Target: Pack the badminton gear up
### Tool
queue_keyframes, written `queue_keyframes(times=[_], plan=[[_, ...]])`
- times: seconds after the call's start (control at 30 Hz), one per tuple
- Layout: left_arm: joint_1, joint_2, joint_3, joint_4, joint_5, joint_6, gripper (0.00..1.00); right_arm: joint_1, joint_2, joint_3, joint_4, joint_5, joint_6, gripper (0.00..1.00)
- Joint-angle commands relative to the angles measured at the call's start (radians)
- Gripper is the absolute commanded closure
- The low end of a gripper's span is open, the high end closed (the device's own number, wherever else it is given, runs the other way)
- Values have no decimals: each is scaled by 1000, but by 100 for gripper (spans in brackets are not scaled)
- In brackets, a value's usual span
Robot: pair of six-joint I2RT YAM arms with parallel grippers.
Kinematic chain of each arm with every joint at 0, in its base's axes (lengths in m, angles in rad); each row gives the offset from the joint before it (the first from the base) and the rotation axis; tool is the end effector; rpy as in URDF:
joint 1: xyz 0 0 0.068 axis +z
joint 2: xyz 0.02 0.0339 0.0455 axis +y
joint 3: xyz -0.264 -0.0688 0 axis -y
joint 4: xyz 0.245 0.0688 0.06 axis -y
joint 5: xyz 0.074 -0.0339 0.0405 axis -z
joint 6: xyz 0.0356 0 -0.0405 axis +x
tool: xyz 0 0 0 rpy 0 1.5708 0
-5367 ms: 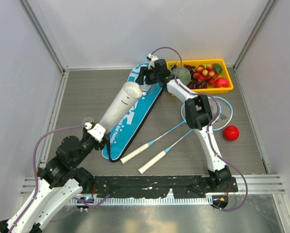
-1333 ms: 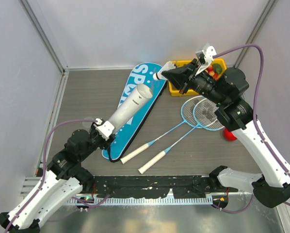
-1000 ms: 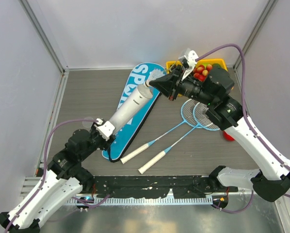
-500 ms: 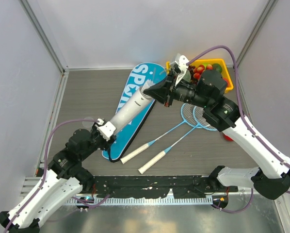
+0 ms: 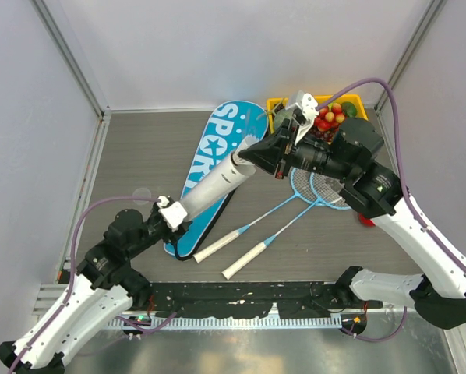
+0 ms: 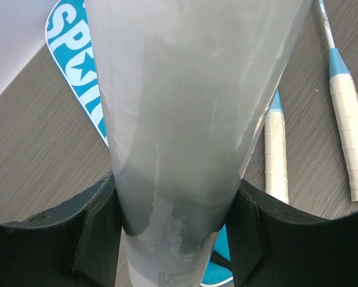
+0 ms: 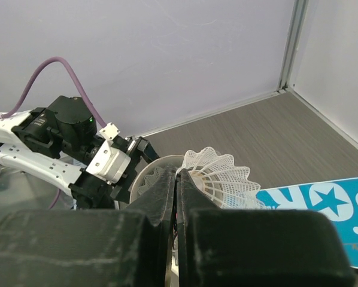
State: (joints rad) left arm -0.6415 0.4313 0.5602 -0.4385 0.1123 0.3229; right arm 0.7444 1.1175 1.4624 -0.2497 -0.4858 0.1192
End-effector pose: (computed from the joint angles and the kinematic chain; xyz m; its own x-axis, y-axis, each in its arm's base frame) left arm 0.0934 -0.0748 0.2815 -0.0157 0.4053 -0.9141 0.7225 0.6366 0.2699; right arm 0.1503 0.1611 0.5002 -0.0425 0.1038 -0.9937 -0.9426 0.3254 0.0743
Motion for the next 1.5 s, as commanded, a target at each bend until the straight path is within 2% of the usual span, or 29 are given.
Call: queue_keyframes(times=[0.0,0.57,1.0,1.07,1.17,1.27,1.37,1.47], plan=[[-4,6,14,112,46,25,84,9,14,12,15,-51,51,94],[-4,27,32,116,47,1,84,65,65,-53,15,-34,74,94],[-4,26,29,107,36,1,84,72,45,-31,-91,23,40,89],[-3,24,29,104,36,-1,84,75,54,-24,-108,15,37,85],[-4,26,26,104,36,-1,84,75,70,-11,-122,7,39,71],[-3,27,26,106,35,-1,84,75,61,7,-129,38,43,64],[-3,30,24,106,35,1,84,75,45,36,-125,53,51,49],[-3,34,24,104,33,2,84,75,30,64,-144,53,53,43]])
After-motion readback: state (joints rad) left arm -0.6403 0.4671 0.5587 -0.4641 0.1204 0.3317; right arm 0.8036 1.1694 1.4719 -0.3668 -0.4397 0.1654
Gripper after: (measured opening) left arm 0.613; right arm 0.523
